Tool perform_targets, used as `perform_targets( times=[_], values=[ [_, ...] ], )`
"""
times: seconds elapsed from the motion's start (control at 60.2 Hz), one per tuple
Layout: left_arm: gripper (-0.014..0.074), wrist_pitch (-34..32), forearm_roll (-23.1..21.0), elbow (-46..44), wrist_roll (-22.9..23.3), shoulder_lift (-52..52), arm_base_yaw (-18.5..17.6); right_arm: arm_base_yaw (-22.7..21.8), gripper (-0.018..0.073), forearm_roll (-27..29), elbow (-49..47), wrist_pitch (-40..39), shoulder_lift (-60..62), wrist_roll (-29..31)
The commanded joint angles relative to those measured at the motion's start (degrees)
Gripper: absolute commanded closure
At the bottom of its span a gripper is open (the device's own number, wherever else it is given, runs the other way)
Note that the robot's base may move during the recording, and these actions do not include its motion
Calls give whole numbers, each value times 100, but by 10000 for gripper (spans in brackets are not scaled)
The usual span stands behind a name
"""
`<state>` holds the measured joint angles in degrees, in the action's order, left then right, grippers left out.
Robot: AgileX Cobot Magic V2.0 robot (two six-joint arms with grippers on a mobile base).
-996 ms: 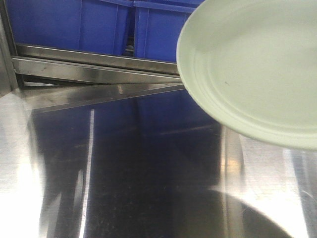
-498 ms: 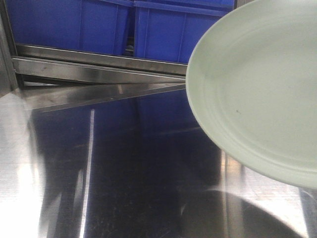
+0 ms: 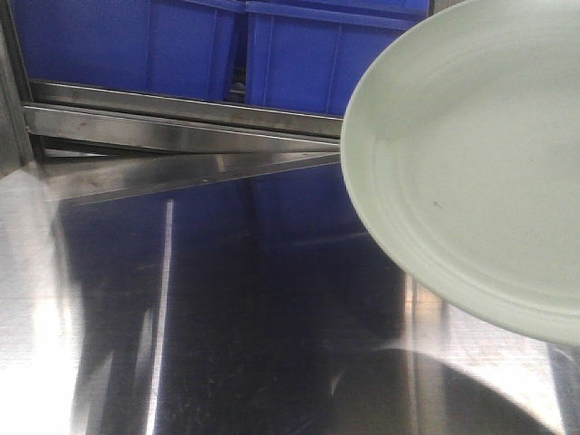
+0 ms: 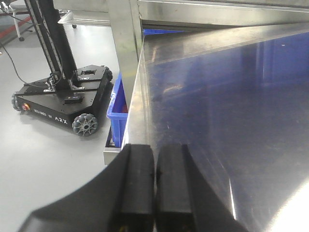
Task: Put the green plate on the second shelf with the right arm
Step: 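Lift the green plate off the table with the right gripper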
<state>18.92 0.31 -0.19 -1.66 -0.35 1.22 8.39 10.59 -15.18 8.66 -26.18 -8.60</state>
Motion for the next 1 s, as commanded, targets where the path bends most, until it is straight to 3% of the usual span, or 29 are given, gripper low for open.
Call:
perform_targets(
  times=[0.0, 0.98],
  values=[
    [472, -415, 10, 229, -5, -122, -47, -28, 503, 13, -188, -643, 7, 7],
    [472, -415, 10, 229, -5, -122, -56, -28, 503, 13, -188, -643, 7, 7]
  ],
)
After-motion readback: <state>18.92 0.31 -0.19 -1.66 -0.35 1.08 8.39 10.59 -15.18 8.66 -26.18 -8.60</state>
